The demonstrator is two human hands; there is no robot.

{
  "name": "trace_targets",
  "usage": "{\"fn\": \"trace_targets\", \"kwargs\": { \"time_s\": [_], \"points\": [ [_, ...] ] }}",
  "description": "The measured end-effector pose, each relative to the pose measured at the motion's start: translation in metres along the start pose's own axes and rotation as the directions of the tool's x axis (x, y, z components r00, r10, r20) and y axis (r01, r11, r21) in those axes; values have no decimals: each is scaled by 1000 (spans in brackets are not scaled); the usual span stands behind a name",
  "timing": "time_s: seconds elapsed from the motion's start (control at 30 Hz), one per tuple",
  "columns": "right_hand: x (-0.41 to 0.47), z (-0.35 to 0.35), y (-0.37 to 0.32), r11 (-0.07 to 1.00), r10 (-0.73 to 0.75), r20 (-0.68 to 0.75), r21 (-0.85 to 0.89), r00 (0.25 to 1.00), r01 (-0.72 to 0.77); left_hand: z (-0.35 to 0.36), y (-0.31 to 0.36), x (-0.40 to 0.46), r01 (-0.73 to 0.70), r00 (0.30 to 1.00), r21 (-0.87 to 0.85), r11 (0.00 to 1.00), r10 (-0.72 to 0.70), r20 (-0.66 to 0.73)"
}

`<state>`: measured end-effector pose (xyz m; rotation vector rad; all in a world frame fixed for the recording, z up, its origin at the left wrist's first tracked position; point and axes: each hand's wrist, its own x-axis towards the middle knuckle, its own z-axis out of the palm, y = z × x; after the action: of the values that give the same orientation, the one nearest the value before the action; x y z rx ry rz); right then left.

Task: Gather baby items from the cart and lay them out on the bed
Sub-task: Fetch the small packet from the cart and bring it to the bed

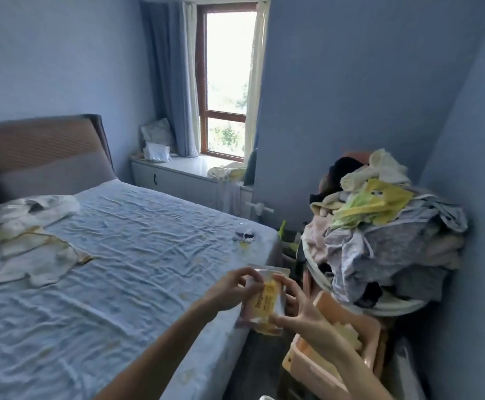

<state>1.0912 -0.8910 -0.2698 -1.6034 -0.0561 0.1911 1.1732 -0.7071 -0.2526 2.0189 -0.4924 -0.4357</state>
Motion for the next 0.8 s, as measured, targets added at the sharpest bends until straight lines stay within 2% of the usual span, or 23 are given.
{"fn": "trace_targets", "kwargs": {
  "time_s": [0.1,0.2,0.3,0.6,0.8],
  "points": [
    [12,28,-13,1000,-27,135,5,991,26,-24,-6,-30,20,988,33,999,-15,-153],
    [27,63,-22,998,-48,244,-13,969,53,-48,-12,-64,45,948,32,999,-32,-317],
    [37,107,-32,998,-65,329,30,942,58,-74,-17,-107,61,906,-32,998,-68,-418],
    [39,277,-51,993,-117,557,80,822,88,-153,-52,-264,22,803,-294,956,-192,-564],
    [12,417,-51,993,-113,593,50,797,103,-207,-100,-397,-36,787,-412,910,-228,-573]
  ]
}}
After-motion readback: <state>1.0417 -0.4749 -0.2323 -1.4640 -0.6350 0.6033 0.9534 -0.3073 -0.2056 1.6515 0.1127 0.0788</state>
